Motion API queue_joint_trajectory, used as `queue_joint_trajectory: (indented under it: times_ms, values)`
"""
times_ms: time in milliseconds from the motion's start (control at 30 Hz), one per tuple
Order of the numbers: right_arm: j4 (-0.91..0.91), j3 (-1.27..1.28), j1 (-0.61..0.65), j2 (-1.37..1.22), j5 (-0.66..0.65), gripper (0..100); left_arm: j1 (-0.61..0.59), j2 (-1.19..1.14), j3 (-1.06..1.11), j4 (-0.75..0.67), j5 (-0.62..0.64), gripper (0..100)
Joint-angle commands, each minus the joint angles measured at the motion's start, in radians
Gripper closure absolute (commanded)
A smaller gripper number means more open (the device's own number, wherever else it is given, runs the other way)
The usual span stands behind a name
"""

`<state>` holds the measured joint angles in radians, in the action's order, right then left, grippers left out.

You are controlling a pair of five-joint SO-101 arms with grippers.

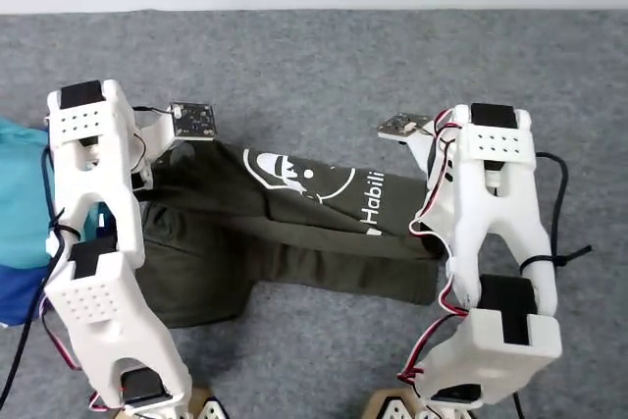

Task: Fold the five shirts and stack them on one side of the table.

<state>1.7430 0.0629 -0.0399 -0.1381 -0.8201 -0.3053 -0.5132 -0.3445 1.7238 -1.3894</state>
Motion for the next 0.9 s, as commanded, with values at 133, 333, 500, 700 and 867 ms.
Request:
queue_joint_trajectory:
  times_ms: [133,333,500,700,867]
  values:
    - [0.054,-0.017,0.007,0.070,-0.005,81.2,-0.011,0.018,-0.073,0.028,0.133,89]
    - [0.051,-0.020,0.033,0.222,-0.003,69.6,-0.034,0.043,-0.193,0.031,0.163,88]
    - [0.031,-0.020,0.093,0.302,0.048,71.9,-0.008,0.094,-0.231,0.028,0.207,89]
    - [-0.173,-0.018,0.219,0.202,0.195,99.8,0.106,0.025,-0.220,0.028,0.476,99]
    - [-0.252,-0.020,0.349,0.071,0.311,99.2,0.186,-0.092,-0.219,0.028,0.660,100]
